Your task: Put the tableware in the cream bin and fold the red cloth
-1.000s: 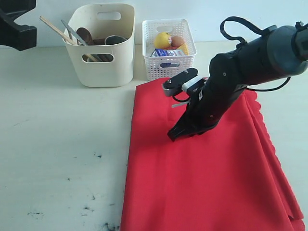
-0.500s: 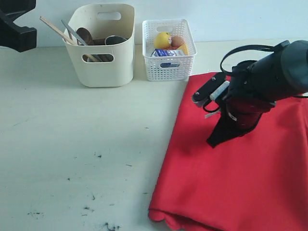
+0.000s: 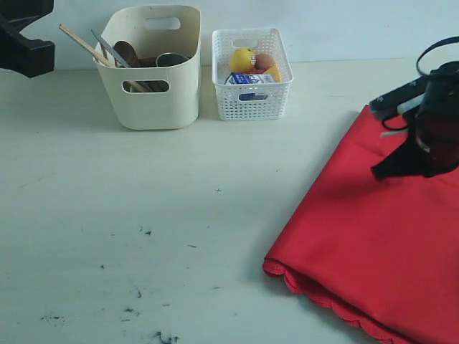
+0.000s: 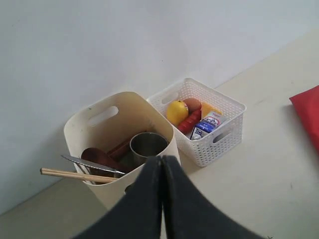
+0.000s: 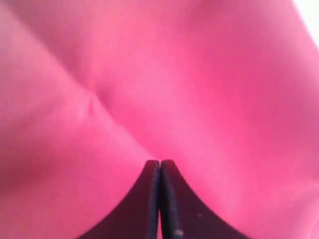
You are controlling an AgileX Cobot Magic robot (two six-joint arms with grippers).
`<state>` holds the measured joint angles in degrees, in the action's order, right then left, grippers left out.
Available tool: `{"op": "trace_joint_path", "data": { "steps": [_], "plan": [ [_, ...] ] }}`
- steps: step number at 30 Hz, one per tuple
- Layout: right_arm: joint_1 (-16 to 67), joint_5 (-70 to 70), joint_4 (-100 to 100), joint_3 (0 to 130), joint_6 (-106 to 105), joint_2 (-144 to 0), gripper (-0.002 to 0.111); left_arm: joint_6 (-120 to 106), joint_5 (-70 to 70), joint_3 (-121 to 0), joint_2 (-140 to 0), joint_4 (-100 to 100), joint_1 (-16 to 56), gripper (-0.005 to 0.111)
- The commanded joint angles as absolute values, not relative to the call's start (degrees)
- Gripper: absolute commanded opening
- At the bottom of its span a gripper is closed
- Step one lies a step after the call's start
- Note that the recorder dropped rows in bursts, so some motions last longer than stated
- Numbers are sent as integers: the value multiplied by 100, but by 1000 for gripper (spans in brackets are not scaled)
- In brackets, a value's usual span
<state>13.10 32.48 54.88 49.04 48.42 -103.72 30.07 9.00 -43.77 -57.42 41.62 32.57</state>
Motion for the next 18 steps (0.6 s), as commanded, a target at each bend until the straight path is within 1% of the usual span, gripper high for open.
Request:
{"op": "trace_joint_path", "data": {
  "steps": [1,5,11,13,18],
  "plan": [
    [642,2064,5351,4897,5341,-10062,0,3048,863,-4361,-5732,4164,3255,2],
    [-47,1349,4977,4897,5566,-10317,0,3048,863,-4361,-5732,4164,3255,2],
    [-687,578,4967,4908,5950,-10853,0,3062,863,-4361,-5732,4164,3255,2],
    [-823,326,4967,4988,5950,-11027,0,3070,863,-4361,-5732,4164,3255,2],
    [-831,284,4954,5563,5963,-11627,0,3070,863,-4361,-5732,4164,3255,2]
  ]
}}
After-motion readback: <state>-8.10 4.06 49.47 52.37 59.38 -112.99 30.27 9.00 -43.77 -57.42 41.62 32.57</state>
